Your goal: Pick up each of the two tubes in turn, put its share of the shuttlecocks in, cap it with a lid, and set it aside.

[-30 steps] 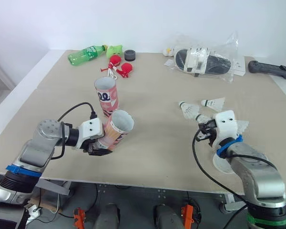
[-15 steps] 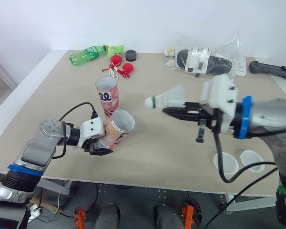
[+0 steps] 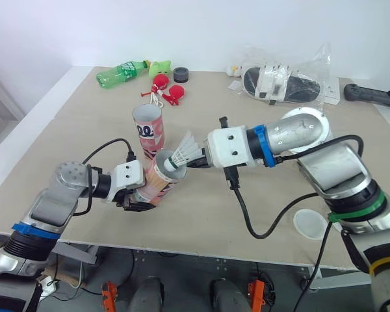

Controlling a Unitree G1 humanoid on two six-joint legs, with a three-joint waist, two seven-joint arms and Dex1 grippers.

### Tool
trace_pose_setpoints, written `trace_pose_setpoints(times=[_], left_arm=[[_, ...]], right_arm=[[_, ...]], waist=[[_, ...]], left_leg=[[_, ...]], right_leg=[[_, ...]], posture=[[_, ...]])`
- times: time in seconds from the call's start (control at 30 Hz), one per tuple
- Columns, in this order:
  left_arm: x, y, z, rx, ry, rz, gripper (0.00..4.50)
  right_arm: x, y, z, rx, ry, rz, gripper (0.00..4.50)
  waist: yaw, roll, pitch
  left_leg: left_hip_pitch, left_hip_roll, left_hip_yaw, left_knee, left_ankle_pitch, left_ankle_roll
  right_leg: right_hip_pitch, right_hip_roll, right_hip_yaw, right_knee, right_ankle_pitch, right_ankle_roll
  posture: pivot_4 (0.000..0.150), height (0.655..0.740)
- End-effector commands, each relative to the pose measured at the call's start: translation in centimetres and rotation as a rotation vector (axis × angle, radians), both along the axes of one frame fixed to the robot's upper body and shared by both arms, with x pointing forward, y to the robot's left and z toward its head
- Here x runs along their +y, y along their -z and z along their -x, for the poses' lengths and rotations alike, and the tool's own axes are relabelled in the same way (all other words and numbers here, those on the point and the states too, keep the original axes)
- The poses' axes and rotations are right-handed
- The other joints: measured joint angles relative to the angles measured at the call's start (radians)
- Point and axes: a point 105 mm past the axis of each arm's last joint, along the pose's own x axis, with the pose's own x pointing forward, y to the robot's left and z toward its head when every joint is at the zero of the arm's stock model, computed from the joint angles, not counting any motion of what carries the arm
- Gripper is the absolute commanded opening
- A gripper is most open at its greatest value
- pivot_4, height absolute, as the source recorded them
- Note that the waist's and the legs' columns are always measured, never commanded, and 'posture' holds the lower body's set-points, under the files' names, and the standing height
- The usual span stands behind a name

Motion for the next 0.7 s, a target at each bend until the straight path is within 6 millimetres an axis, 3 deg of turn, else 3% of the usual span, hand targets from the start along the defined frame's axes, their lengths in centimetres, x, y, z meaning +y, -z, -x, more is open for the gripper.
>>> trace_pose_setpoints(times=[0.03, 0.1, 0.13, 0.23, 0.3, 0.33, 0.43, 0.5, 0.63, 0.7], left_arm=[[-1.0, 2.4, 1.0, 0.079, 0.019, -0.015, 3.25], [-1.0, 2.4, 1.0, 0.078, 0.017, -0.013, 3.25], [-1.0, 2.4, 1.0, 0.077, 0.016, -0.013, 3.25], [-0.9, 2.4, 0.9, 0.073, 0.01, -0.011, 3.25], [-0.9, 2.5, 0.9, 0.073, 0.007, -0.01, 3.25], [-0.9, 2.5, 1.0, 0.074, 0.006, -0.009, 3.25], [-1.0, 2.6, 1.1, 0.076, 0.006, -0.007, 3.25], [-1.1, 2.7, 1.1, 0.076, 0.006, -0.005, 3.25], [-1.2, 2.6, 1.1, 0.077, 0.01, -0.004, 3.25], [-1.3, 2.6, 1.0, 0.077, 0.011, -0.006, 3.25]], right_arm=[[0.6, -0.7, 0.4, -0.039, -0.04, -0.004, 2.01], [0.8, -0.8, 0.5, -0.037, -0.055, -0.011, 2.67], [0.9, -0.9, 0.6, -0.035, -0.061, -0.014, 3.25], [0.8, -1.9, 0.9, -0.015, -0.069, -0.05, 4.41], [0.7, -3.3, 1.2, 0.029, -0.074, -0.112, 4.47], [0.5, -3.9, 1.2, 0.055, -0.073, -0.134, 4.31], [0.1, -4.4, 1.1, 0.089, -0.07, -0.136, 3.2], [0.1, -4.5, 0.9, 0.114, -0.069, -0.131, 1.96], [0.2, -3.6, 1.0, 0.176, -0.077, -0.054, 0.09], [0.7, -3.2, 0.6, 0.174, -0.072, -0.025, 0.03]], waist=[[0.0, 0.0, 0.0], [0.0, 0.0, 0.0], [0.0, 0.0, 0.0], [0.0, 0.0, 0.0], [0.0, 0.0, 0.0], [0.0, 0.0, 0.0], [0.001, 0.0, 0.0], [0.001, 0.0, 0.0], [0.001, 0.001, 0.0], [0.001, 0.001, 0.0]], left_leg=[[0.0, 0.0, 0.0, 0.0, 0.0, 0.0], [0.0, 0.0, 0.0, 0.0, 0.0, 0.0], [0.001, 0.0, 0.0, 0.0, 0.0, 0.0], [0.001, 0.0, 0.0, 0.0, 0.0, -0.001], [0.001, 0.0, 0.0, 0.0, 0.0, -0.001], [0.001, 0.0, 0.0, 0.0, 0.0, -0.001], [0.001, 0.0, 0.0, 0.0, 0.0, -0.001], [0.001, 0.0, 0.0, 0.0, 0.0, -0.001], [0.002, 0.0, 0.0, 0.0, 0.001, 0.0], [0.002, 0.0, 0.0, 0.0, 0.001, 0.0]], right_leg=[[0.0, 0.0, 0.0, 0.0, 0.0, 0.0], [0.0, 0.0, 0.0, 0.0, 0.0, 0.0], [0.001, 0.0, 0.0, 0.0, 0.0, 0.0], [0.001, 0.0, 0.0, 0.0, 0.0, 0.0], [0.001, 0.0, 0.0, 0.0, 0.0, 0.0], [0.001, 0.0, 0.0, 0.0, 0.0, 0.0], [0.001, 0.0, 0.0, 0.0, 0.0, 0.0], [0.001, 0.0, 0.0, 0.0, 0.0, 0.0], [0.001, 0.0, 0.0, 0.0, 0.0, -0.001], [0.001, 0.0, 0.0, 0.0, 0.0, -0.001]], posture=[[0.15, 0.74], [0.15, 0.74], [0.15, 0.74], [0.15, 0.74], [0.15, 0.74], [0.15, 0.74], [0.15, 0.74], [0.15, 0.74], [0.15, 0.74], [0.15, 0.74]])
